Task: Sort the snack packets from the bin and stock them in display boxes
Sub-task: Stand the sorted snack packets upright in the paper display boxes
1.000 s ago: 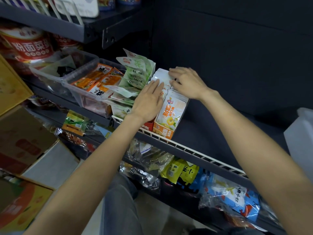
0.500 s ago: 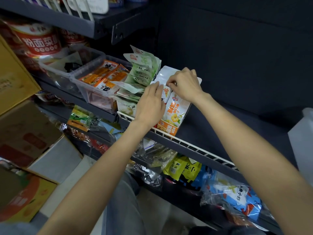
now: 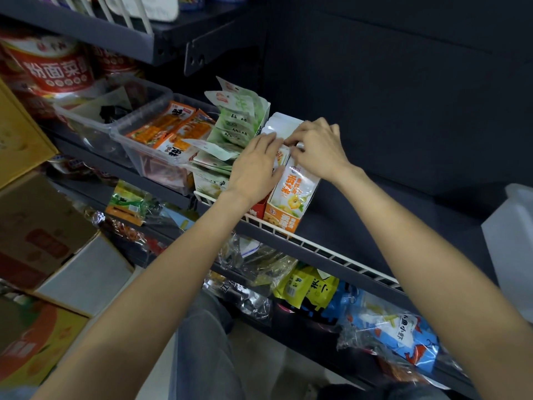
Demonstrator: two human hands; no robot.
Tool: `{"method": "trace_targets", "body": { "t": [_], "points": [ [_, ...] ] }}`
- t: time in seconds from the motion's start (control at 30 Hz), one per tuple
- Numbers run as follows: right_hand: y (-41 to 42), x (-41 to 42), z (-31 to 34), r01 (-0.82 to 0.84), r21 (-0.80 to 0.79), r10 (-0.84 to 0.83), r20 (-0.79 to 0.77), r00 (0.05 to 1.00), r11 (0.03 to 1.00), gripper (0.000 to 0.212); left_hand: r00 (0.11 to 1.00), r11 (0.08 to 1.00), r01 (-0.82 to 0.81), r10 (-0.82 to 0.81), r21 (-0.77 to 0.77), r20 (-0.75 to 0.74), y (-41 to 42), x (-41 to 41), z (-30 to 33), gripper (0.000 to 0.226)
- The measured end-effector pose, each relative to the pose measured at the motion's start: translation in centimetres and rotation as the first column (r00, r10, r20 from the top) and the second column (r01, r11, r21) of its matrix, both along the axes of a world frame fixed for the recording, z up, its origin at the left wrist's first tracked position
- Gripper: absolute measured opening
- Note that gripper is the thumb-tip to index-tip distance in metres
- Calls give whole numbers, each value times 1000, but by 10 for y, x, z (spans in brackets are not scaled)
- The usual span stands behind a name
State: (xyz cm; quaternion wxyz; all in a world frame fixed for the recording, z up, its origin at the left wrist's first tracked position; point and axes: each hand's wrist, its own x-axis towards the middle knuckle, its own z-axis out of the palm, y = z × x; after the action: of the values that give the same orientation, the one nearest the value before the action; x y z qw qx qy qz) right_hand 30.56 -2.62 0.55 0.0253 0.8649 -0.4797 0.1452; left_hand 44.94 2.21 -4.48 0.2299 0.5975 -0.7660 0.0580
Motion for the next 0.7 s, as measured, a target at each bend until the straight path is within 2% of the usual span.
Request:
{"method": "trace_targets", "body": {
  "t": [0.07,0.17,0.27,0.37,0.47,0.57,0.7],
  "points": [
    [1,1,-1,-1,-16,0,-38,999,1000,30,1000,1000,-2,2,-27,-19,0,1,-1,52],
    [3,2,-1,-4,-34,1,-72,997,999,31,999,1000,19,-20,22,43,4,2,-14,57],
    [5,2,-3,17,-103,-20,-27,999,995,29,1000,995,13,-14,98,10,10,5,-25,57],
    [7,7,-3,61,-105,-63,-8,998,993,24,1000,993,4,-6,117,14,13,7,-27,55],
    [6,17,0,123,-84,-128,-64,990,989,24,999,995,-21,17,96,38,18,9,-26,54],
    [2,27,1,181,-41,-184,-120,976,983,24,995,997,-54,58,54,-77,26,13,-25,53],
    [-5,30,6,195,64,-189,-91,978,979,20,995,992,-80,86,99,-58,34,15,-23,62]
  ]
}}
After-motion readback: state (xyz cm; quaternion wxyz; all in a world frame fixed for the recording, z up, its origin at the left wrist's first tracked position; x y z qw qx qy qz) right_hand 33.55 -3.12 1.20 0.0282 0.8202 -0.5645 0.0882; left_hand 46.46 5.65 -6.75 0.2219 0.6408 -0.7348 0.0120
